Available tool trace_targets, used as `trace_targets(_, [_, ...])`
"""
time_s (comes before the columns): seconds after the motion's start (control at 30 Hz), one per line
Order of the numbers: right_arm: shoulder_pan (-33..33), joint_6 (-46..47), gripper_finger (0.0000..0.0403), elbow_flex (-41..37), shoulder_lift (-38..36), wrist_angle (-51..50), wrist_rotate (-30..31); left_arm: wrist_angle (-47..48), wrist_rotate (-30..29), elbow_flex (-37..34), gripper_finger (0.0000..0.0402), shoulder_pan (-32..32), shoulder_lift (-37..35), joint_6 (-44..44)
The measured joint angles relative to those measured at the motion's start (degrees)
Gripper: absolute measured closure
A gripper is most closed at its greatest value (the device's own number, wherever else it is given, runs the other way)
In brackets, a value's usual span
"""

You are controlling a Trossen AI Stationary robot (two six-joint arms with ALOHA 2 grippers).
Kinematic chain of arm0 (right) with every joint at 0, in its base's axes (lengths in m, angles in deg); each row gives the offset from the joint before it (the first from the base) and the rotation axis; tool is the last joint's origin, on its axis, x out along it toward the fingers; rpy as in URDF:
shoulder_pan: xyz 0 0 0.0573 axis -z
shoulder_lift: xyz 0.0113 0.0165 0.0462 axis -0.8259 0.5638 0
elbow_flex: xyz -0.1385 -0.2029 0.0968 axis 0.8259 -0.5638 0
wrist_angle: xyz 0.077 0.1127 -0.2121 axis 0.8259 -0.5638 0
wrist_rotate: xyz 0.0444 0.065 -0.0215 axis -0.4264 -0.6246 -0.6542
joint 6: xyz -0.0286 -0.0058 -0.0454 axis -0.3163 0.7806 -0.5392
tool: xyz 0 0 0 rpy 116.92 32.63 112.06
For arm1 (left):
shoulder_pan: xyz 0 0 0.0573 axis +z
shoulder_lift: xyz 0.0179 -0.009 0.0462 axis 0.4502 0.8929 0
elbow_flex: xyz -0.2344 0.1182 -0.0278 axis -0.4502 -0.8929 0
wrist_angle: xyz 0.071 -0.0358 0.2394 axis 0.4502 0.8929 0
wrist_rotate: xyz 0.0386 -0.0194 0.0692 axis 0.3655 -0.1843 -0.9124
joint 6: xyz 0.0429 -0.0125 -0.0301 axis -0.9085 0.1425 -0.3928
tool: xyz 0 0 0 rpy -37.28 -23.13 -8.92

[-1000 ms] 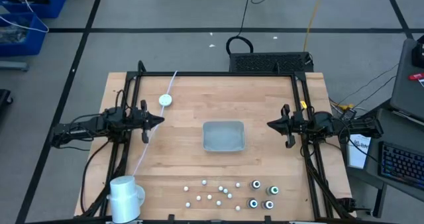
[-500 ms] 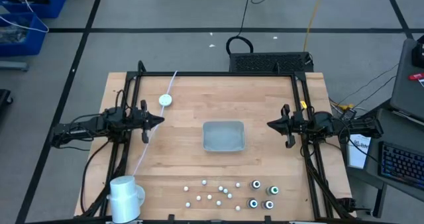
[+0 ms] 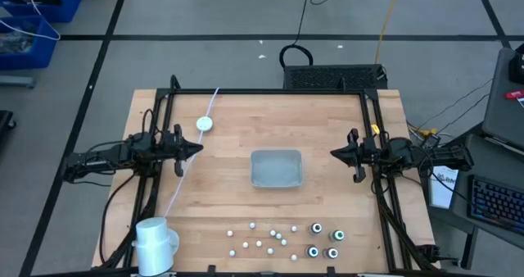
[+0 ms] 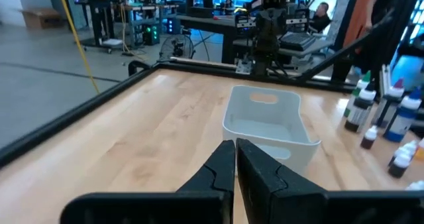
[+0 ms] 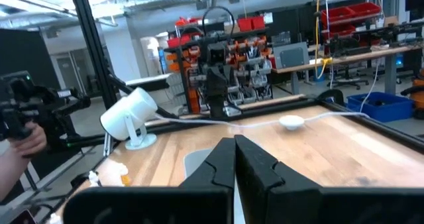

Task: Pick & Place food coloring
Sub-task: Put the large green food coloring bottle into the gray container

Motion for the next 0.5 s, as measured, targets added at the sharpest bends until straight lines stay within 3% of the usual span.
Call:
trace_targets(0.17, [0.01,0.0,0.0403,0.02,0.0,0.71,0.0,-0.5,-0.52,0.0,0.038,0.02,0.0,3.35])
trace_targets(0.33, [0.01,-0.37,0.0403,0.0,0.01,1.41,0.15,-0.59,-3.13,0.0,0.038,0.02,0.0,-0.06])
trace_targets(0.5, [0.01,-7.81,0.0403,0.95,0.0,5.59,0.73,-0.59,-4.07,0.0,0.038,0.0,0.0,-3.15])
